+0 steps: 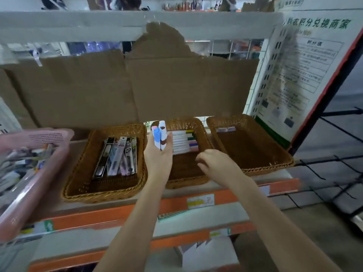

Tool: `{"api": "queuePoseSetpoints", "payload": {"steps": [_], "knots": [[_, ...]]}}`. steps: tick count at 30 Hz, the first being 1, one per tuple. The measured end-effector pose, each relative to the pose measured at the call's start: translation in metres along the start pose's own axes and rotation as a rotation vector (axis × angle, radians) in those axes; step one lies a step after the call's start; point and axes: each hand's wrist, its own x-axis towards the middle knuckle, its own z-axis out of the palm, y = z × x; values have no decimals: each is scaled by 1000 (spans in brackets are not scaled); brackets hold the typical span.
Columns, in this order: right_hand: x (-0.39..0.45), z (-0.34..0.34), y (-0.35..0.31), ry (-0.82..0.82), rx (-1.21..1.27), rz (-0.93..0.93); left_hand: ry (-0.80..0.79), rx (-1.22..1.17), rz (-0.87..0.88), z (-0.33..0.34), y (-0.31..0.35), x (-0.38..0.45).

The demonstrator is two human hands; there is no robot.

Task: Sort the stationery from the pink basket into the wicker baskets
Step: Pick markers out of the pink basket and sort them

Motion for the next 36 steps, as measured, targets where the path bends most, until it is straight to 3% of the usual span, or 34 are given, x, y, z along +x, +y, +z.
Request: {"api": "queuePoseSetpoints", "payload": {"steps": [6, 14, 18, 23, 25, 29, 36], "knots": [[-19, 30, 5, 83, -8, -126, 85, 51, 24, 10, -1, -17], [-28, 54, 1, 457, -98, -193, 51, 127, 57, 13, -3, -14], [-25, 63, 4, 586, -135, -205, -111, 353, 133, 21, -10, 7], [-22, 68, 5, 639, -124, -199, -495, 965, 292, 40, -26, 44], [-23, 70, 6, 642, -116, -194, -674, 1105, 409, 45, -35, 53], [-22, 72, 6, 635, -116, -172, -846, 1127, 466, 50, -49, 61], [-23, 73, 5, 669, -128, -166, -902, 1186, 580, 54, -63, 72]]}}
